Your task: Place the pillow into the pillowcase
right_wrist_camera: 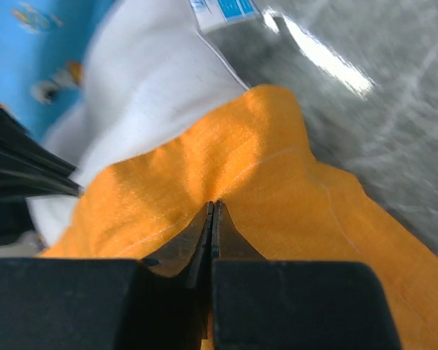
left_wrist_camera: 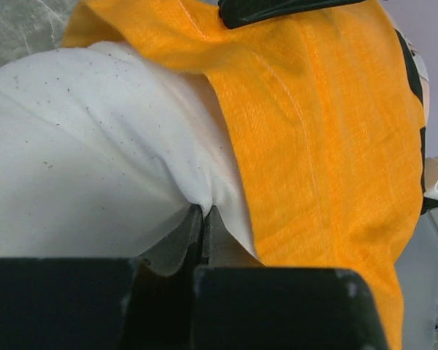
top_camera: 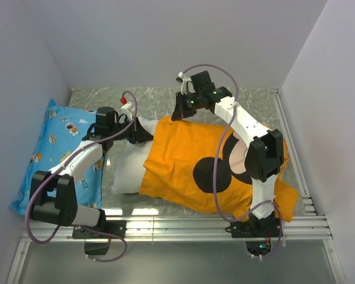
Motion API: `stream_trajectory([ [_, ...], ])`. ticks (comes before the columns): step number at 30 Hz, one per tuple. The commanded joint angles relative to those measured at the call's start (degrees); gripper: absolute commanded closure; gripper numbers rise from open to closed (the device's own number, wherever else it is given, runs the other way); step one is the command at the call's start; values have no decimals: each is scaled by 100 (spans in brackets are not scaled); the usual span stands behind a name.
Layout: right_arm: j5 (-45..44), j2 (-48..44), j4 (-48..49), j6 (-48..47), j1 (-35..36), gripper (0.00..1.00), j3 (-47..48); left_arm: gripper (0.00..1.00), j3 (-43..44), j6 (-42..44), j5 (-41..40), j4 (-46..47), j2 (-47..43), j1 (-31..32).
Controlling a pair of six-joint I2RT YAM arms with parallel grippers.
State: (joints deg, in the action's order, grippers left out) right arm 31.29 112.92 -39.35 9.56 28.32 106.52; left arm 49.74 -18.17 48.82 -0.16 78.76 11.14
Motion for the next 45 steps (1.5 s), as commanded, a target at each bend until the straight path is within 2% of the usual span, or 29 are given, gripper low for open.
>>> stream_trajectory([
  [1,1045,-368,1857,1090,428,100,385,100,273,-318,365,587,165,73],
  [6,1265,413,2616,2170,877,100,1212,100,502,-1212,628,1298,236,99],
  [9,1283,651,2898,2409,992,100,1573,100,371,-1634,725,1544,131,82],
  [14,802,862,2882,2130,860,100,1512,100,-112,-1988,612,1713,60,-147],
  [18,983,1179,2697,2023,816,100,1100,100,-412,-2006,507,1669,297,-164],
  [19,1037,1188,2531,1988,816,99,986,100,-386,-1962,480,1651,350,-243],
  [20,1072,1171,2390,1936,781,90,976,99,-316,-1866,445,1329,429,-322],
  [21,1142,988,2275,1761,650,77,941,96,-72,-1448,384,1082,430,-427],
  [22,1117,795,2100,1673,536,68,741,84,79,-1139,366,793,395,-628],
  [23,1099,549,2107,1585,404,58,530,76,245,-796,374,59,351,-735],
  [24,1081,7,2107,1375,116,41,336,68,569,-62,383,-340,290,-831],
  [25,994,-268,1907,1208,-26,33,73,53,729,319,261,-770,97,-972],
  [27,871,-978,1190,473,-351,18,-69,40,1063,1380,129,-1779,-158,-1078],
  [29,660,-1403,598,-162,-476,17,-175,32,1178,2243,-214,-2363,-650,-1061],
  [30,546,-1875,91,-835,-485,17,-463,29,1135,2892,-328,-2757,-852,-1043],
  [31,214,-2140,-97,-1216,-476,17,-718,7,1083,3238,-607,-2935,-1297,-982],
  [32,28,-2421,-203,-1542,-476,17,-1034,6,1021,3554,-915,-3119,-1537,-851],
  [33,-217,-2972,-274,-2032,-485,17,-1742,6,838,4175,-1179,-3374,-1774,-458],
  [34,-428,-3256,-249,-2246,-485,17,-2131,5,697,4425,-1399,-3446,-2290,-228],
  [35,-892,-3520,-222,-2509,-476,17,-2527,5,313,4637,-1949,-3446,-2573,35],
  [36,-1149,-4027,-161,-2956,-441,16,-3279,1,82,4856,-2312,-3420,-2837,725],
  [38,-1649,-4522,190,-3327,-336,15,-4013,1,-522,4990,-3233,-3297,-3445,1379],
  [39,-1783,-5029,374,-3616,-292,15,-4695,1,-683,5025,-3490,-3280,-3568,1818],
  [41,-1933,-5524,1042,-3890,5,14,-5349,1,-1008,4999,-3764,-3053,-3806,2015],
  [42,-2273,-5857,1270,-4135,155,13,-5900,1,-1062,4982,-3826,-2990,-3842,2067],
  [45,-2775,-5957,1955,-4435,673,13,-6666,1,-1062,5025,-3469,-2954,-3895,2103],
])
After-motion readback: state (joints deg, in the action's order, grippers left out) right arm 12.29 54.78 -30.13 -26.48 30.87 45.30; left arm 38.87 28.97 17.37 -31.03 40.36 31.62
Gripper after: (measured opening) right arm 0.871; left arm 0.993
